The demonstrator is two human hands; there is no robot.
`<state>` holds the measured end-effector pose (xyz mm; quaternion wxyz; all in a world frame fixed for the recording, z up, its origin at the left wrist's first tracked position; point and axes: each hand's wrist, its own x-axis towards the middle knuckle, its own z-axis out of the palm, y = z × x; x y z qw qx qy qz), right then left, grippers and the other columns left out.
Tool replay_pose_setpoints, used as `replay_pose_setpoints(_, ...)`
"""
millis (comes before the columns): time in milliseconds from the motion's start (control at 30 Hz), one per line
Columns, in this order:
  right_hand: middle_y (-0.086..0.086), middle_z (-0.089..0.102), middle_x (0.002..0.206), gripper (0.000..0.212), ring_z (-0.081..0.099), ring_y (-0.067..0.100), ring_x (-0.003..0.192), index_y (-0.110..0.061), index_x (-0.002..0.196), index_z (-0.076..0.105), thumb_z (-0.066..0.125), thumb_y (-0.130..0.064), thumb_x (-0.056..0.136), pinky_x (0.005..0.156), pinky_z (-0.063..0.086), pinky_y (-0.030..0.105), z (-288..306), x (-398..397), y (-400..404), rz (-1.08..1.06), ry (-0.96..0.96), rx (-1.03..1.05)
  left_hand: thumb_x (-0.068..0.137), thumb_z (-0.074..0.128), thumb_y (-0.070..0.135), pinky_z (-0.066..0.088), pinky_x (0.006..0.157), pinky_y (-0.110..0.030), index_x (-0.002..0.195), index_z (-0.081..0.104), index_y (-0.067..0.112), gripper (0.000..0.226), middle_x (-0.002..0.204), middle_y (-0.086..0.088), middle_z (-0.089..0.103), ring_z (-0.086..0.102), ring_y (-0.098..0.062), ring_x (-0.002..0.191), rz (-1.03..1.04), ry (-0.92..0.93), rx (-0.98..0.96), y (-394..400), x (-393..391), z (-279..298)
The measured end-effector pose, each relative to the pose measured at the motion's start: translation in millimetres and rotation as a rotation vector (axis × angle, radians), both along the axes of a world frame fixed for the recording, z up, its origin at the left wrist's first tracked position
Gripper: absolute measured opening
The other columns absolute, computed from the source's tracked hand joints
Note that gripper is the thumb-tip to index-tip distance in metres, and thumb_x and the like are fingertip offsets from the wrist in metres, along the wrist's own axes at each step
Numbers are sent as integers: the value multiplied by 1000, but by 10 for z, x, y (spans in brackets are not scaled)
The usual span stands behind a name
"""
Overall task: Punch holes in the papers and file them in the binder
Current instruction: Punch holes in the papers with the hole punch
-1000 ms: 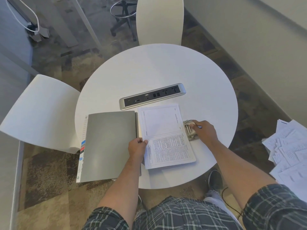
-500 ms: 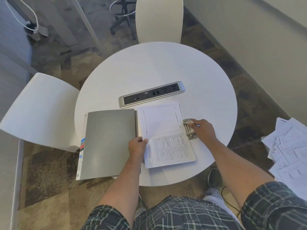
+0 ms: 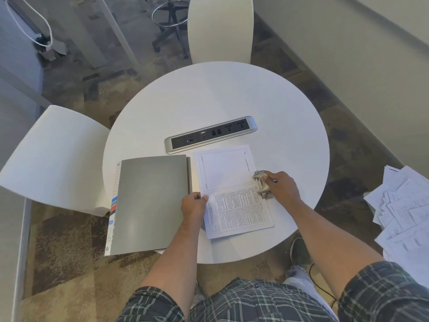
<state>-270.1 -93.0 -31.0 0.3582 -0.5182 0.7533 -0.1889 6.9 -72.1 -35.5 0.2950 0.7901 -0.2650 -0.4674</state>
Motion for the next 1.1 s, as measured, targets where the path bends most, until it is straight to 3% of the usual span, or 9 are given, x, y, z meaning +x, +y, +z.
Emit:
replay_pose_setpoints(167,1,64,83,31,63,20,81,-23,110,79,60,-45,98,61,41,29,9,23,5,-48,-9,47,89,72,11,59,78,-37,73,71,14,16,82,-6,75,68,-24,75,-73,-40,4,-49,-13,19)
replay_pose_setpoints(233,-5,63,75,31,60,13,72,-26,116,77,62,-44,97,56,38,27,19,29,-7,-65,-18,59,89,72,11,59,78,-38,75,71,12,14,80,-6,73,66,-22,73,-108,-66,4,-67,-25,28)
replay_pose_setpoints(367,-1,74,93,35,63,13,80,-19,123,75,67,-38,94,60,40,23,44,42,-45,-84,-43,37,88,73,13,60,76,-39,79,74,4,12,82,-11,75,63,-22,71,-137,-102,5,-73,-16,27)
replay_pose_setpoints(500,6,74,89,27,60,12,72,-18,114,79,70,-33,93,55,38,16,76,48,-36,-111,-87,29,88,74,13,59,74,-37,82,74,1,14,81,-12,75,63,-22,70,-151,-117,14,-46,20,2)
replay_pose_setpoints(600,2,73,81,24,58,10,65,-20,111,80,72,-33,92,51,38,13,80,35,-24,-132,-129,33,88,73,14,59,77,-37,76,74,10,13,80,-7,75,65,-21,72,-152,-124,22,-42,19,8)
replay_pose_setpoints(767,1,75,81,21,64,12,63,-19,101,82,79,-33,86,55,46,20,112,1,-27,-149,-168,52,89,73,13,58,73,-33,71,71,15,17,79,-6,75,66,-22,72,-124,-112,28,-42,-17,13)
replay_pose_setpoints(867,6,75,74,20,67,9,50,-12,89,78,83,-30,83,50,49,18,146,-12,-36,-175,-173,79,90,72,13,49,66,-23,74,72,15,15,73,1,70,64,-18,69,-113,-101,41,-37,-32,26)
replay_pose_setpoints(1000,10,74,64,41,68,9,47,2,79,72,86,-36,79,58,54,23,163,-52,-54,-193,-133,142,90,72,14,50,67,-24,76,73,14,13,75,0,72,66,-20,71,-103,-89,51,-35,-33,27)
replay_pose_setpoints(1100,4,74,61,52,73,16,52,-2,76,71,82,-52,79,70,63,36,164,-105,-58,-182,-95,236,90,72,14,53,69,-26,78,74,13,12,79,-2,74,68,-21,73,-104,-80,56,-40,-27,20)
